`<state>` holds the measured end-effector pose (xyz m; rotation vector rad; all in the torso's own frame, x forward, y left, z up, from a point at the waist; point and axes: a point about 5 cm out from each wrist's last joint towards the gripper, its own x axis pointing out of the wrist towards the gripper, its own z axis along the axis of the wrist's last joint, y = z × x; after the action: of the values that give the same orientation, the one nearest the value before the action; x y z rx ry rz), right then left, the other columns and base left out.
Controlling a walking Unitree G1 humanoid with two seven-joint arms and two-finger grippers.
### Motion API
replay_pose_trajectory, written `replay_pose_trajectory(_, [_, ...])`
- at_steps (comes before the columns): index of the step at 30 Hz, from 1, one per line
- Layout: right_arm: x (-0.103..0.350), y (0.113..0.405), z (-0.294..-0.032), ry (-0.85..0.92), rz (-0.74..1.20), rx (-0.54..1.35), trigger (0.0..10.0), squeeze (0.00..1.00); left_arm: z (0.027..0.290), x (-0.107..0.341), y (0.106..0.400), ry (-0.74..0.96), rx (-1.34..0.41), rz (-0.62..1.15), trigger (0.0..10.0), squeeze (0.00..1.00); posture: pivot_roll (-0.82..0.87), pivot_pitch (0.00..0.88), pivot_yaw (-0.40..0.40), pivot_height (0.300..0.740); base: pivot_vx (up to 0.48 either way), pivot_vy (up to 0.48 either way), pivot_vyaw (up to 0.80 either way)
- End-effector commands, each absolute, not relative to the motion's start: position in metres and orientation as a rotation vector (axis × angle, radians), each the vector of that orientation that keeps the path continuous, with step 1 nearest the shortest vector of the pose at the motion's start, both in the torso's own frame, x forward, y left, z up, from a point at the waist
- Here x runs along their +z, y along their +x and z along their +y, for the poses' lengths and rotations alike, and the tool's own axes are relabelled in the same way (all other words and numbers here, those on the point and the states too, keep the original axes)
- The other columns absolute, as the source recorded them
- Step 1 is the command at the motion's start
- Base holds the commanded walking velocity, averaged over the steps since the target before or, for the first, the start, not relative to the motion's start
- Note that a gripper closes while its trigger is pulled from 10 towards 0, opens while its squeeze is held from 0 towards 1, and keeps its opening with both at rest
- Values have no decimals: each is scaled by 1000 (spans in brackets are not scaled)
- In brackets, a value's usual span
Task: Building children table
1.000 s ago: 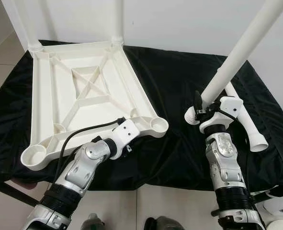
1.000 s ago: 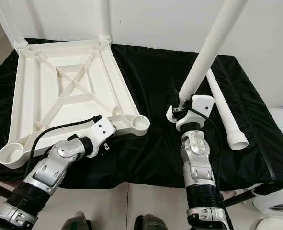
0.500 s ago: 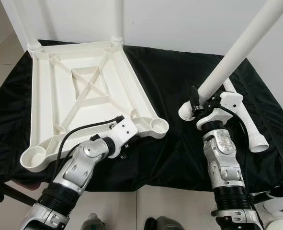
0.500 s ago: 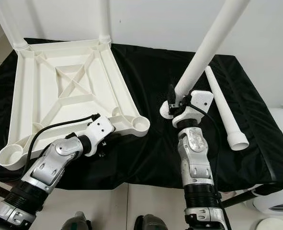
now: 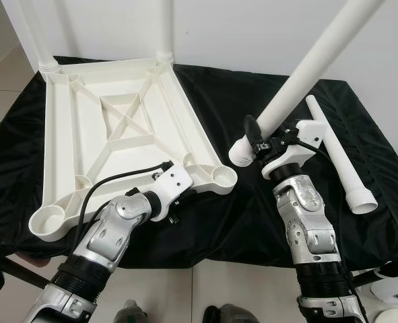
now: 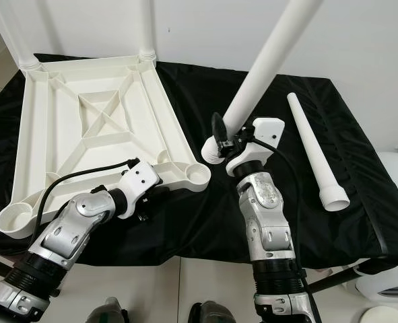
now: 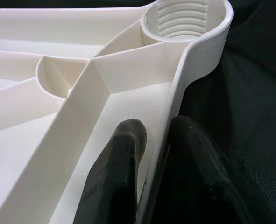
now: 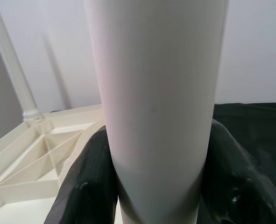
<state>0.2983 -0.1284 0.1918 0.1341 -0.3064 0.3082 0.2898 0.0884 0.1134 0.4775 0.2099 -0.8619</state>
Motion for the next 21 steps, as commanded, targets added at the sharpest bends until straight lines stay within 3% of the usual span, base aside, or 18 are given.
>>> replay_pose_trajectory(1, [194,295,-125,131,-298,346,10000,0,95,110,291,501,-850,246,10000,0,59,21,-53,740,0,0,0])
replay_pose_trajectory(21, [164,292,-111,59,-97,454,10000,0,97,115,294,513,-836,240,10000,0,68,28,-53,740,0,0,0])
